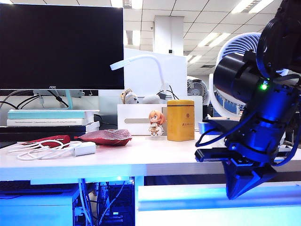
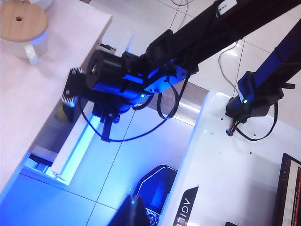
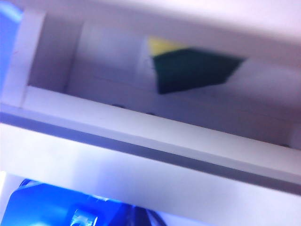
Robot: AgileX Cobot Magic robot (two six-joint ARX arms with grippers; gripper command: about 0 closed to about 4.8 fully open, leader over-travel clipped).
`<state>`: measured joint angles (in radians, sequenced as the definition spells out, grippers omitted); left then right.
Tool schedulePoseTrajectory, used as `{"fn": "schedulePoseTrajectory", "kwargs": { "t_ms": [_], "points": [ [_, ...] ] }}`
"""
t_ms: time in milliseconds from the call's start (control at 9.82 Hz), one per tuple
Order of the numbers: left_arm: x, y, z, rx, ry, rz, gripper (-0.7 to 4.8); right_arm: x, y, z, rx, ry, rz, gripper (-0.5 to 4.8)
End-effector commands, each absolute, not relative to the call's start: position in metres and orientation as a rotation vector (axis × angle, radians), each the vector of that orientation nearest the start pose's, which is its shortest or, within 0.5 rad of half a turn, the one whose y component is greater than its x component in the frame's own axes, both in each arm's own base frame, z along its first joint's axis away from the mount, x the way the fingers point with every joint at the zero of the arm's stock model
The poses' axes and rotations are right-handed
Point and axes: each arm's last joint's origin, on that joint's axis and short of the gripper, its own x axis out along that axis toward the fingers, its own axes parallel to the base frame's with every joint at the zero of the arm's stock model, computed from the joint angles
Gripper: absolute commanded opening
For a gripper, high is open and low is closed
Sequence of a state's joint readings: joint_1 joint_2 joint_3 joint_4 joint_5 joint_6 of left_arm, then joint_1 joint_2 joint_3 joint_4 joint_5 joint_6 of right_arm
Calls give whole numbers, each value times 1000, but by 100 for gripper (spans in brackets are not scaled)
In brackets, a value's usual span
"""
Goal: Open the drawer, place the cleaning sponge inside, then close the drawer.
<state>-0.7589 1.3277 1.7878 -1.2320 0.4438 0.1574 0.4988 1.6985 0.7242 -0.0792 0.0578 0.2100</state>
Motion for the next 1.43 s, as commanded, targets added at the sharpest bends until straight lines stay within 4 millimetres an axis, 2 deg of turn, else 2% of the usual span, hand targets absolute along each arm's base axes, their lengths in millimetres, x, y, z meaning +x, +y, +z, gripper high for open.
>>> {"fn": "schedulePoseTrajectory", "kwargs": {
  "t_ms": [102,611,1018,1426],
  "points": [
    [147,-157,459,256,705,-1205,-5,262,133,117,-78,986,263,-6],
    [147,-156,458,257,714,-1204,-5,269,131,120,-55,931,255,-6],
    [147,-156,458,257,716,-1204,-5,278,131,114,-48,958,249,-6],
    [147,-156,458,258,723,-1203,-5,298,140,126,-37,906,255,-6]
  ]
}}
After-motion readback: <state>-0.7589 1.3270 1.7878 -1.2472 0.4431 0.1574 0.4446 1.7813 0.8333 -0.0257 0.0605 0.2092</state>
